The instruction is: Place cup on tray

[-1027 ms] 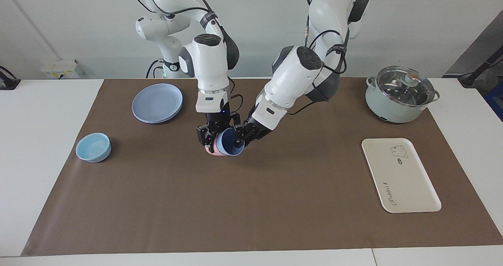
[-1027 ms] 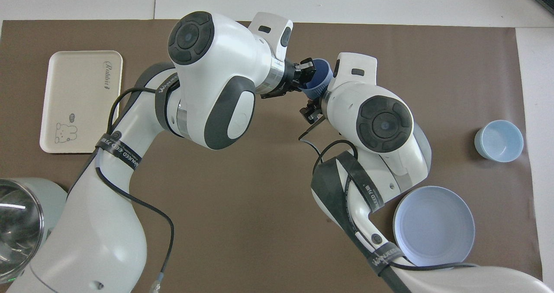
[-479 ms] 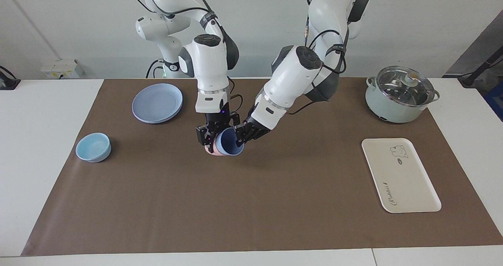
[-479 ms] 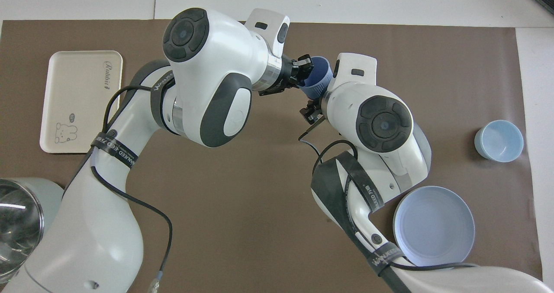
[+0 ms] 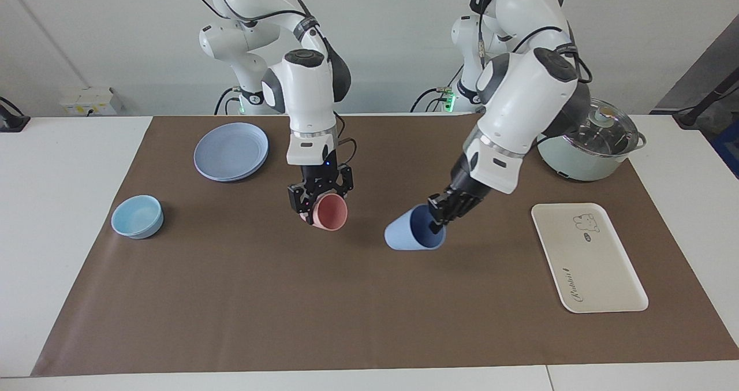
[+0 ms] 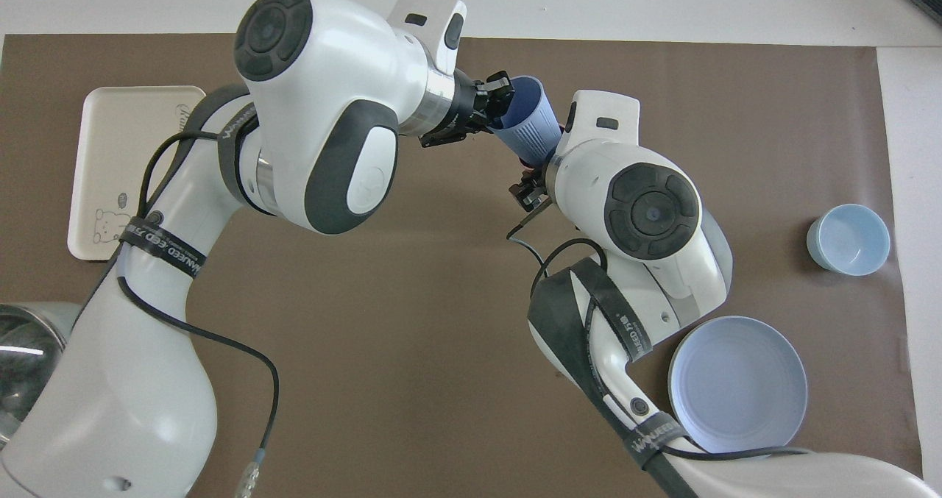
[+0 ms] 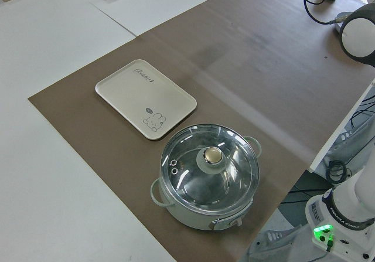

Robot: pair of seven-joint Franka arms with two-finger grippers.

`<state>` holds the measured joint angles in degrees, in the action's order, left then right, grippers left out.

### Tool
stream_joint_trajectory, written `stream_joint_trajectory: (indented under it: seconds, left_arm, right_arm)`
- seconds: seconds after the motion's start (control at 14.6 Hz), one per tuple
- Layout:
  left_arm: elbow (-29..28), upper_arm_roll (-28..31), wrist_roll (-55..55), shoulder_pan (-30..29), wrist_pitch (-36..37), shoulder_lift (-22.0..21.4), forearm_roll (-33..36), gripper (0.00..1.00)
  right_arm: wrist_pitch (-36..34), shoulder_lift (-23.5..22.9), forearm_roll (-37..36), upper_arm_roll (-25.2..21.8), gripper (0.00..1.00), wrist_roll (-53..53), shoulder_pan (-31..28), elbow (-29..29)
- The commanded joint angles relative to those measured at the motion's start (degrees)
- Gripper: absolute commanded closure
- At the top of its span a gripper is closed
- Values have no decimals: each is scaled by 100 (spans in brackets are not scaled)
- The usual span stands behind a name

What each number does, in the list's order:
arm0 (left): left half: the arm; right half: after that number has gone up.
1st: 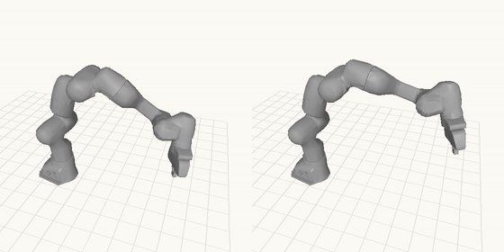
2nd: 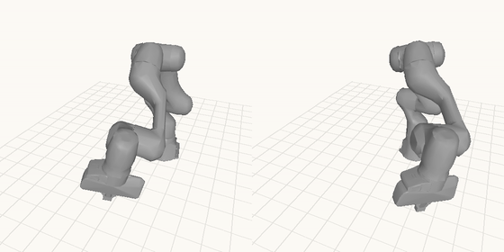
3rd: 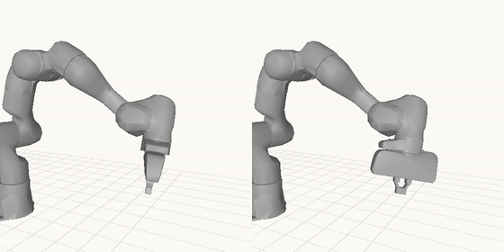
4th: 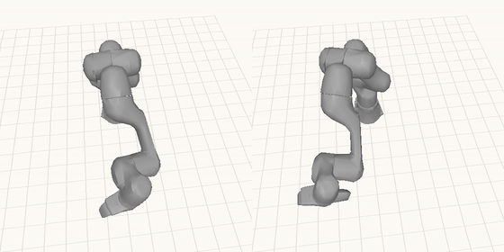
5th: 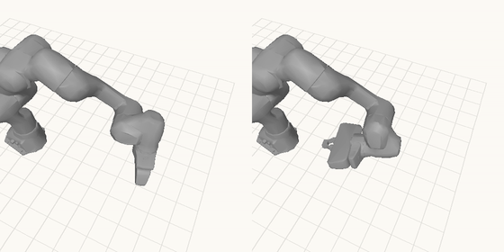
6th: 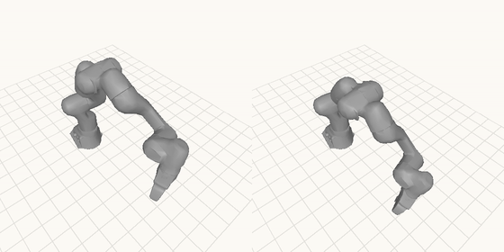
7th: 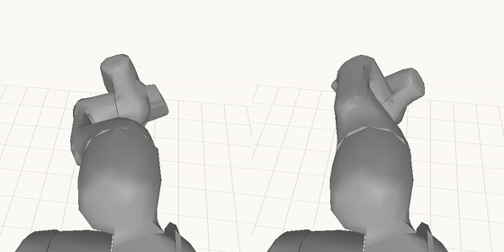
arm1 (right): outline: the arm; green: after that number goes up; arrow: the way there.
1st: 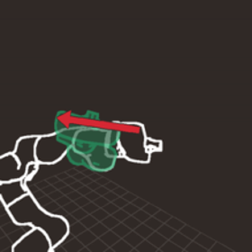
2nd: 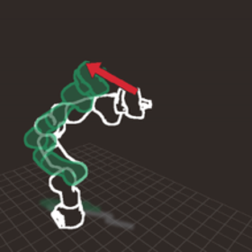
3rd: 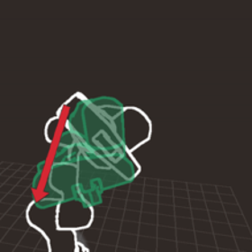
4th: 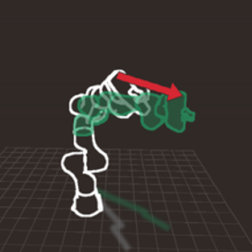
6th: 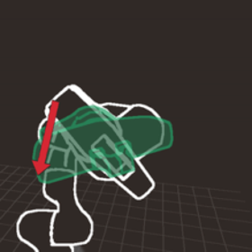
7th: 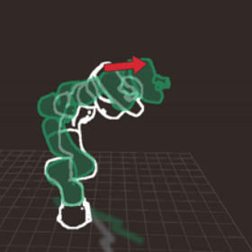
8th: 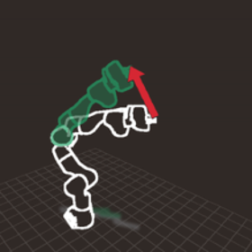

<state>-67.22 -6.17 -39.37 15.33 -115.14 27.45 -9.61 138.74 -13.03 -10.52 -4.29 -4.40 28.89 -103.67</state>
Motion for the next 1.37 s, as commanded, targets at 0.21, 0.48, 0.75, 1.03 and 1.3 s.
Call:
stream_joint_trajectory:
  seconds: [0.21, 0.48, 0.75, 1.03, 1.3]
  left_arm:
    - [-703, 2, 2376, -1354, 19, -424, 451, 100]
    - [-2467, 19, 4180, -2497, -1419, -1056, 451, 100]
    - [-3305, 11, 5036, -3158, -2065, -1207, 390, 100]
    - [-4175, -7, 5062, -3255, -3010, -1207, 249, 100]
    - [-4265, -25, 5071, -3212, -3295, -1066, -66, 100]
  right_arm:
    - [380, 90, -64, 16, 100, 115, -348, -119]
    - [1022, -24, 1302, 34, 100, -1075, -787, -136]
    - [997, -85, 4665, 34, 100, -4438, -1533, -145]
    - [392, -428, 7656, 25, 100, -7272, -2255, -110]
    - [-697, -902, 8661, 25, 100, -9084, -3063, -66]
